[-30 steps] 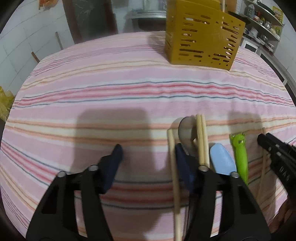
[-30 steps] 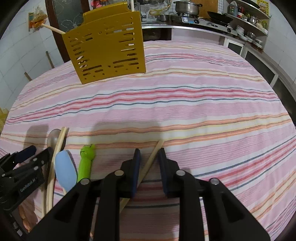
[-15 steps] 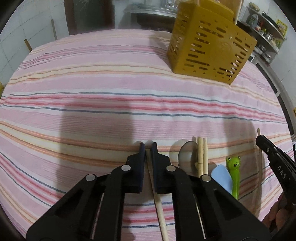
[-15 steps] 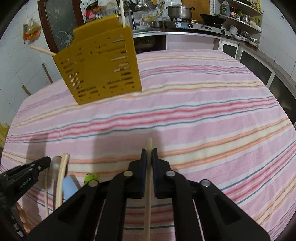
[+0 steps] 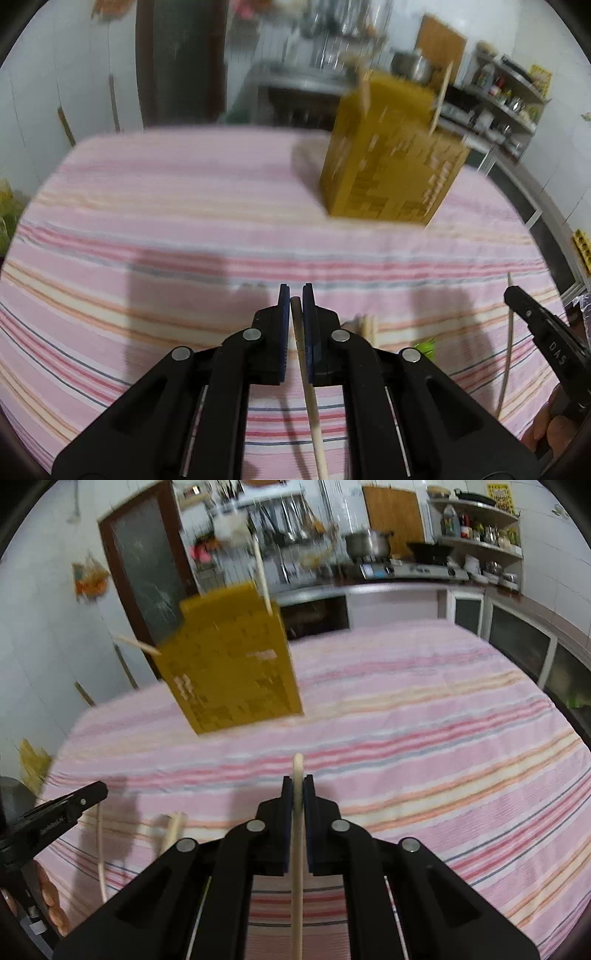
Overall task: Organize utensils
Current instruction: 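Lift both chopsticks upright and carry them toward the yellow holder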
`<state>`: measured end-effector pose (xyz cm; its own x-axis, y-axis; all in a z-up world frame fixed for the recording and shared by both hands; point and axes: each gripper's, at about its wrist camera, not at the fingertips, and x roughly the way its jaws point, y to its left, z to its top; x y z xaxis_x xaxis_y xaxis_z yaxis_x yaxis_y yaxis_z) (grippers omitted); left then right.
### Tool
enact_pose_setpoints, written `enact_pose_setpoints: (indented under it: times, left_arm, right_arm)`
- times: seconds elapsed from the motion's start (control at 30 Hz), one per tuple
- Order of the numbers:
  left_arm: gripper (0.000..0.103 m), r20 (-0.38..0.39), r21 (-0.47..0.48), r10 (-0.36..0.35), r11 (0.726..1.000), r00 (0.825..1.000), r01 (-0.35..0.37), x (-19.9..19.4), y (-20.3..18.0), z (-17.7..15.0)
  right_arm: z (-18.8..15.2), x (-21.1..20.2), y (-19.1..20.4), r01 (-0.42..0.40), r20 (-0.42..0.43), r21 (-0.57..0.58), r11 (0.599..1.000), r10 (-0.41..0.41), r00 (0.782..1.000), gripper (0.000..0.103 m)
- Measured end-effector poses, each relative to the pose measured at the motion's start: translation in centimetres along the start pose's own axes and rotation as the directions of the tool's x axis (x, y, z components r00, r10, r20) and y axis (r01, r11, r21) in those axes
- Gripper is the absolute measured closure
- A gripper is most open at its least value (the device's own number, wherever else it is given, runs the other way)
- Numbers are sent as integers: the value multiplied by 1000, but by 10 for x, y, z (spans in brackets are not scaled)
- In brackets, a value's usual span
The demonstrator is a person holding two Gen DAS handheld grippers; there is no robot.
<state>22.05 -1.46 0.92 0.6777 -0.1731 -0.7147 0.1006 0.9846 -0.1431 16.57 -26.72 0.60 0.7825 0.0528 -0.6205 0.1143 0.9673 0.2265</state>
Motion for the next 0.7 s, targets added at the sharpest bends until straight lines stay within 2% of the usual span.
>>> enact_pose_setpoints:
  times: [0.1, 0.23, 0.43, 0.53, 0.7]
  left_arm:
    - [98, 97, 33, 6, 999, 995, -9, -26, -6, 2]
    - [98, 207, 56, 13, 998, 978, -25, -58, -11, 0]
    - [98, 366, 89, 37, 993, 930, -74, -98, -20, -18]
    - [98, 413, 96, 44, 991, 910, -91, -112, -21, -27]
    - [98, 460, 95, 55, 989, 886, -111, -124, -25, -36]
  right_arm:
    - [1, -20, 1, -15, 82, -11, 1000, 16, 997, 97]
    - [0, -44, 0, -43, 177, -17, 999, 45, 983, 97]
    - [-10, -71, 3, -30, 273, -51, 998, 43, 961, 97]
    - [-15, -81, 6, -18, 304, -75, 997, 40, 952, 97]
    - [-23, -98, 9, -7, 340, -99, 995, 40, 939, 97]
